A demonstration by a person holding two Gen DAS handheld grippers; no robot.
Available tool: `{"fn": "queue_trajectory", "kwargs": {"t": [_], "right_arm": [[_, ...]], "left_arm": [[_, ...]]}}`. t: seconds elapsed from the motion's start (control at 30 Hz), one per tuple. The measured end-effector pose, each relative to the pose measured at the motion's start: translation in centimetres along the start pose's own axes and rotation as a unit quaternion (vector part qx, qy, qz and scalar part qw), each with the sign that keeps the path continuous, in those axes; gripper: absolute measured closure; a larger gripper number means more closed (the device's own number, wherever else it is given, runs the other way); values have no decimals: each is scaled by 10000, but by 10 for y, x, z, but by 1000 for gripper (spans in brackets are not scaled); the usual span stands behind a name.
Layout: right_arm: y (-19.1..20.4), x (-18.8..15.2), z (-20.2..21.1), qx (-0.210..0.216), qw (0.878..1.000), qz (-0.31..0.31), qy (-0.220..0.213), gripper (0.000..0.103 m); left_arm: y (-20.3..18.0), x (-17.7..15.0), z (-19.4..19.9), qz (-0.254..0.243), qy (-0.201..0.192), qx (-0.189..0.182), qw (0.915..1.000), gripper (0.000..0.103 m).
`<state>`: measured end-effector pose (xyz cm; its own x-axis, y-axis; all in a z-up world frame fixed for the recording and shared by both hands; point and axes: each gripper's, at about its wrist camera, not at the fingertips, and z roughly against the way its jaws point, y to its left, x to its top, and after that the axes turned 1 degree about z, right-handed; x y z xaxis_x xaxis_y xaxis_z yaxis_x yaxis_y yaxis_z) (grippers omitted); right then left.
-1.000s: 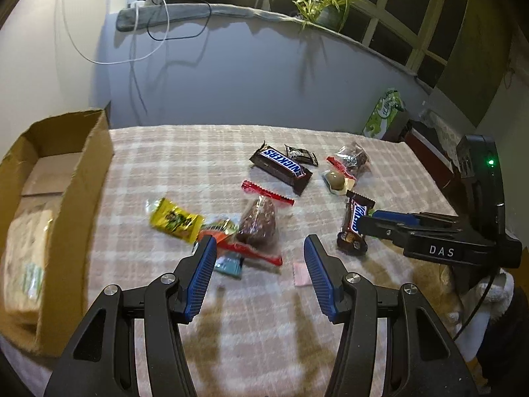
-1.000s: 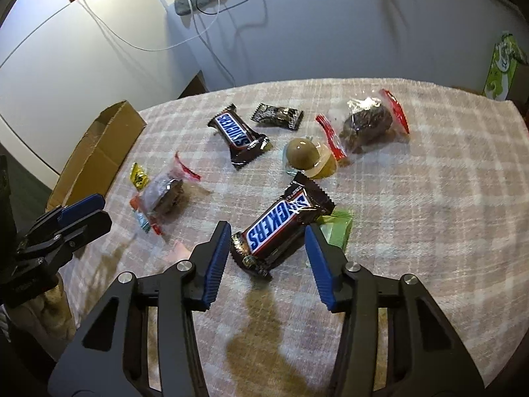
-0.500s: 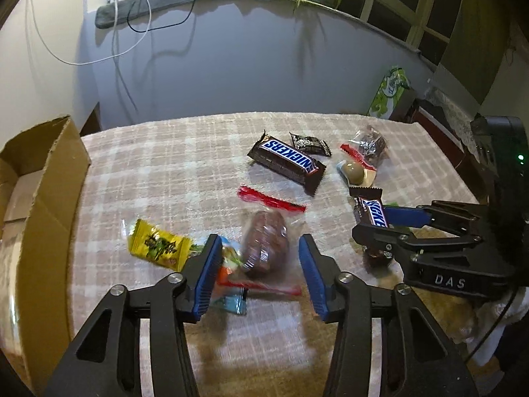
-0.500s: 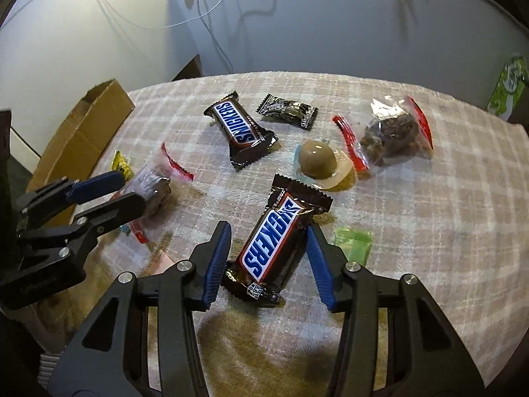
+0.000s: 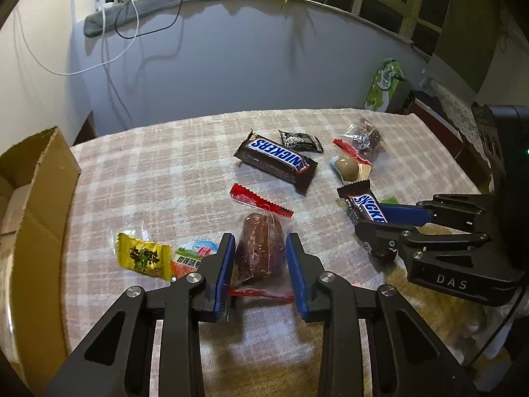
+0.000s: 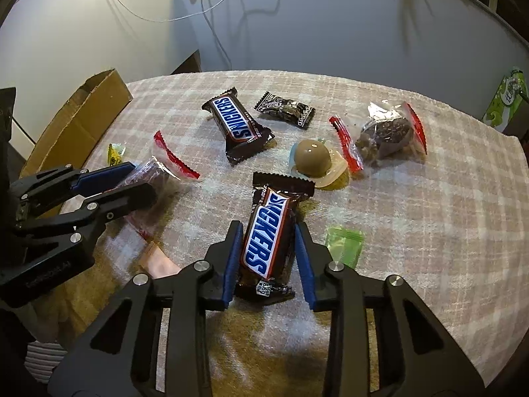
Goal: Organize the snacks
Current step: 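Grasp the bagged chocolate with the left tool while the right tool grasps a Snickers bar, then carry both snacks into the cardboard box and open both tools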
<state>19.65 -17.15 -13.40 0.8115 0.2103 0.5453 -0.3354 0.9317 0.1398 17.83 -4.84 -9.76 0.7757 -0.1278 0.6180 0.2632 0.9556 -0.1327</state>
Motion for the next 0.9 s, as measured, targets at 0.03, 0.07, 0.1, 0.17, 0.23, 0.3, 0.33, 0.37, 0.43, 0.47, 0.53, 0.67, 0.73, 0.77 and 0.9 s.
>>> {"fn": "queue_trajectory", "kwargs": {"t": [0.03, 0.07, 0.1, 0.17, 0.23, 0.3, 0.33, 0.37, 0.43, 0.47, 0.53, 0.67, 0.73, 0.77, 0.9], "right_arm": [[-1, 0, 0, 14, 10000, -21, -7, 70], [-2, -1, 1, 25, 10000, -40, -15, 71], [-1, -1, 1, 38, 10000, -61, -22, 71], [-2, -2, 2, 66, 9999, -89, -35, 71], [-4, -4, 5, 78, 9999, -97, -49, 72], [-4, -5, 7, 89, 9999, -125, -70, 73], [-4, -5, 8, 90, 9998, -138, -93, 73], [-4, -5, 10, 90, 9998, -151, -122, 73], [-5, -6, 13, 100, 9997, -171, -165, 73], [-5, -7, 15, 107, 9996, -179, -186, 73], [-4, -7, 19, 110, 9995, -182, -245, 73], [-2, -9, 32, 157, 9990, -168, -390, 73], [2, -6, 40, 193, 9986, -131, -471, 73], [5, -5, 43, 208, 9984, -107, -506, 73], [17, 4, 54, 282, 9975, 11, -647, 73]], "left_arm": [[1, -1, 1, 40, -14, -17, 10000, 73], [1, -1, 2, 64, -21, -31, 10000, 73], [2, -2, 4, 107, -35, -58, 9999, 73], [3, -3, 7, 161, -67, -92, 9998, 73], [3, -4, 12, 190, -106, -130, 9997, 73], [4, -6, 18, 219, -149, -158, 9995, 73], [4, -6, 21, 243, -178, -173, 9994, 73], [5, -6, 24, 270, -206, -194, 9992, 73], [6, -7, 30, 312, -269, -231, 9989, 73], [5, -7, 33, 322, -305, -238, 9987, 73], [6, -7, 39, 370, -381, -247, 9983, 73], [10, -7, 55, 420, -545, -256, 9973, 73], [13, -7, 62, 444, -616, -245, 9968, 73], [14, -7, 64, 453, -637, -238, 9967, 73], [23, -9, 76, 510, -746, -147, 9958, 73]]}}
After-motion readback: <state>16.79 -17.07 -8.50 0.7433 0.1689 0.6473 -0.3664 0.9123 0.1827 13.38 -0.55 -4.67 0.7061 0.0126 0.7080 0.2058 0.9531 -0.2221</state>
